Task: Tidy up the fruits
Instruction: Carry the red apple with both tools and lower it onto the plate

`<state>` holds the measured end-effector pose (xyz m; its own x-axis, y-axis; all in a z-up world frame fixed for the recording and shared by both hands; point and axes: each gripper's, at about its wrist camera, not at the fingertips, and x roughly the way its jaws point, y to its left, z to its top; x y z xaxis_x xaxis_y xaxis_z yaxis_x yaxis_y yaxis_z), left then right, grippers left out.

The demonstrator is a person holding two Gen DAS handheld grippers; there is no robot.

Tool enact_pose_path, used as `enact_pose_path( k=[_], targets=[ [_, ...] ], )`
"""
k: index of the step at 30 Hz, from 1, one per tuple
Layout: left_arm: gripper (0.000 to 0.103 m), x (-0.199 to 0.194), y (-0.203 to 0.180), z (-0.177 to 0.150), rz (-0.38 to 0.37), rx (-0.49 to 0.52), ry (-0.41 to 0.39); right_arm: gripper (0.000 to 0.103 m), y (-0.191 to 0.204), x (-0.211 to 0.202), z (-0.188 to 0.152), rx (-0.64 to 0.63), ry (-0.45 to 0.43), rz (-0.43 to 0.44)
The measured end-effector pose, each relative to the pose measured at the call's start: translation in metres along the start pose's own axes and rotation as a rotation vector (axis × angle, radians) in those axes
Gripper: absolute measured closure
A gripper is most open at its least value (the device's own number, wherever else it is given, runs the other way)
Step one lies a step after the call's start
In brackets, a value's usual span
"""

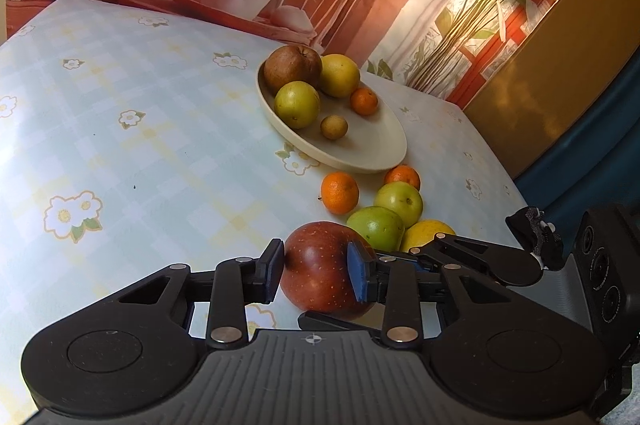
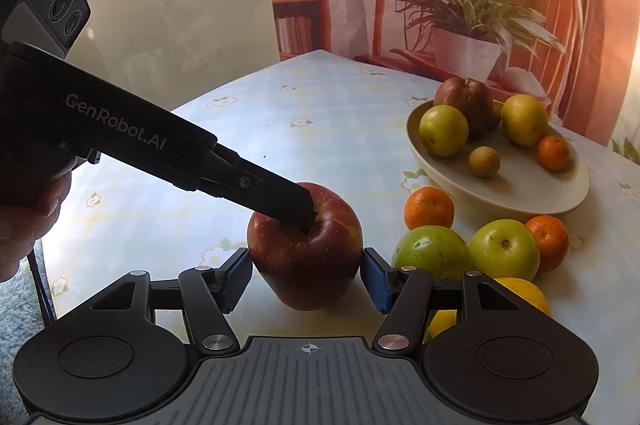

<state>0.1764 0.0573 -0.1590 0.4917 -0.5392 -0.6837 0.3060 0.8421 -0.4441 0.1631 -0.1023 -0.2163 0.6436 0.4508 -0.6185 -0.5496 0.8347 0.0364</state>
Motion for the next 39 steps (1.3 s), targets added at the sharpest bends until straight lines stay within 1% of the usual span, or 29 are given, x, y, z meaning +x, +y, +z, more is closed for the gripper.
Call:
enact_pose_path(
  k=[4, 9, 15, 19, 27, 33, 35, 39],
  targets=[
    [0.067, 0.002, 0.004, -0.002, -0.030, -0.032, 0.003, 0.047, 0.002, -0.004, -0.003, -0.013, -0.002, -0.014],
    [0.067, 0.002, 0.003, -0.002, -0.037, -0.042, 0.009, 0.047, 0.000, -0.006, -0.005, -0.011, -0.008, -0.007],
    [0.068, -0.002, 0.011, -0.004, -0.065, -0.064, 0.010, 0.047, -0.001, -0.006, -0.005, -0.019, -0.011, -0.005],
    [0.068, 0.002, 0.012, -0.003, -0.076, -0.087, 0.008, 0.047, -0.001, -0.005, -0.004, -0.012, -0.009, -0.007],
    [0.068, 0.008, 0.006, -0.002, -0.090, -0.079, 0.013, 0.047, -0.002, -0.010, -0.003, -0.004, 0.006, -0.029],
    [0.068, 0.007, 0.006, -0.001, -0.090, -0.078, 0.004, 0.048, -0.004, -0.012, -0.004, 0.006, -0.014, -0.027],
    [0.068, 0.003, 0.005, 0.002, -0.094, -0.075, -0.012, 0.048, -0.005, -0.016, -0.002, 0.009, -0.033, -0.025],
    [0.068, -0.006, -0.008, 0.017, -0.097, -0.049, -0.055, 0.048, -0.010, -0.028, 0.011, 0.003, -0.081, -0.033]
  ],
)
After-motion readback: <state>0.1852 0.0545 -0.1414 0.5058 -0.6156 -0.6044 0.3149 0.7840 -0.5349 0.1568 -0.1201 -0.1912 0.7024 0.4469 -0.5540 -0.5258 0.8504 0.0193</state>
